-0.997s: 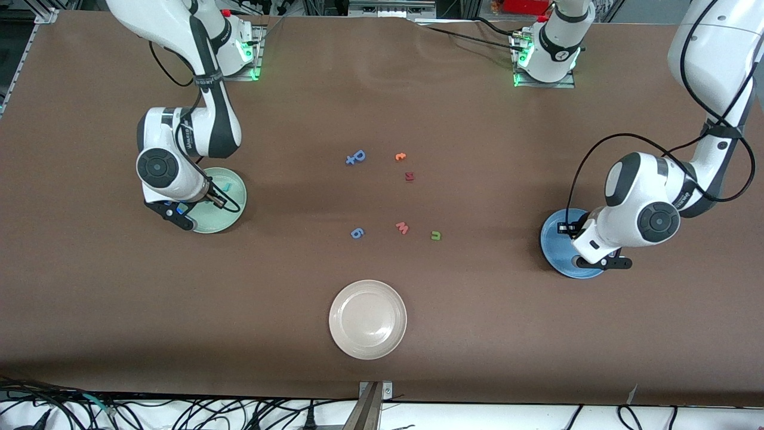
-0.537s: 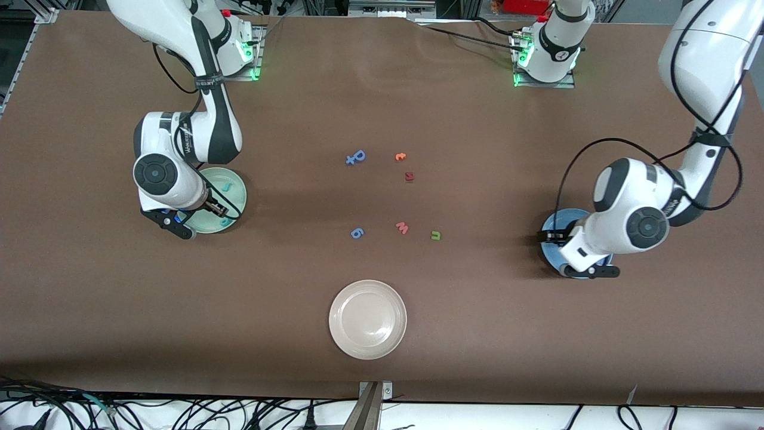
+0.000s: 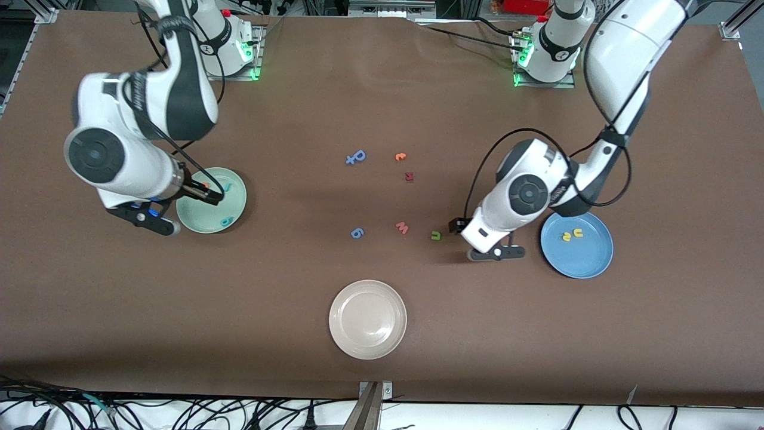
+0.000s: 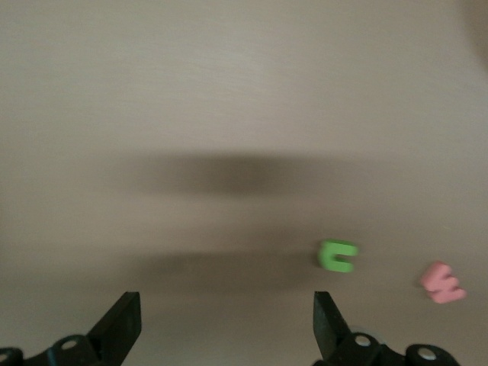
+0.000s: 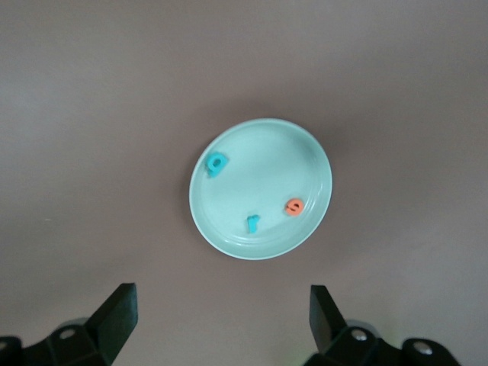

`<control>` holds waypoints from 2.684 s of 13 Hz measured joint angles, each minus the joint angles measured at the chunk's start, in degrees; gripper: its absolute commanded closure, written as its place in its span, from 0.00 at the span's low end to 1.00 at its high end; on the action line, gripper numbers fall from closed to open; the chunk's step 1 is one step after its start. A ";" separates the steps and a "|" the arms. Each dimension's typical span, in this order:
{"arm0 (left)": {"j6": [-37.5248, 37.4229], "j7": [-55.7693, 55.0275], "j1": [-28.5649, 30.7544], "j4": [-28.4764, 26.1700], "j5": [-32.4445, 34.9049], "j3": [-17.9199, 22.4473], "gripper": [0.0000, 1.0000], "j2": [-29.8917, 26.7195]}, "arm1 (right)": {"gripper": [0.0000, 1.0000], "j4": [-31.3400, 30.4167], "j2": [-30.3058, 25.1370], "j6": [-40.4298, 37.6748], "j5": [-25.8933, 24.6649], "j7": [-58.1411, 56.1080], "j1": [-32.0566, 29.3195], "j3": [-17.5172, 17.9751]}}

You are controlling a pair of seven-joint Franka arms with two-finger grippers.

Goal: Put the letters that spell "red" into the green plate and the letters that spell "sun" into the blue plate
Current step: 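Retract the right gripper to rest while the left gripper reaches the green c, then grasp the green c with the left gripper and lift it, then carry the green c onto the blue plate and open the left gripper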

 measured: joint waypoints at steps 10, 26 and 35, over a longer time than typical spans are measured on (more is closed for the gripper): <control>2.00 -0.02 -10.47 8.20 3.12 5.08 0.08 9.92 | 0.00 5.97 -13.77 -12.27 -3.01 -15.88 -12.49 9.45; 1.89 -2.86 -10.84 11.05 3.12 5.38 0.87 11.14 | 0.00 -7.91 -26.34 -2.95 -6.61 -16.96 -49.28 44.24; -22.22 8.86 -0.25 22.30 3.14 5.73 0.87 10.54 | 0.00 -7.70 -25.98 -5.40 -6.61 -16.95 -49.25 44.83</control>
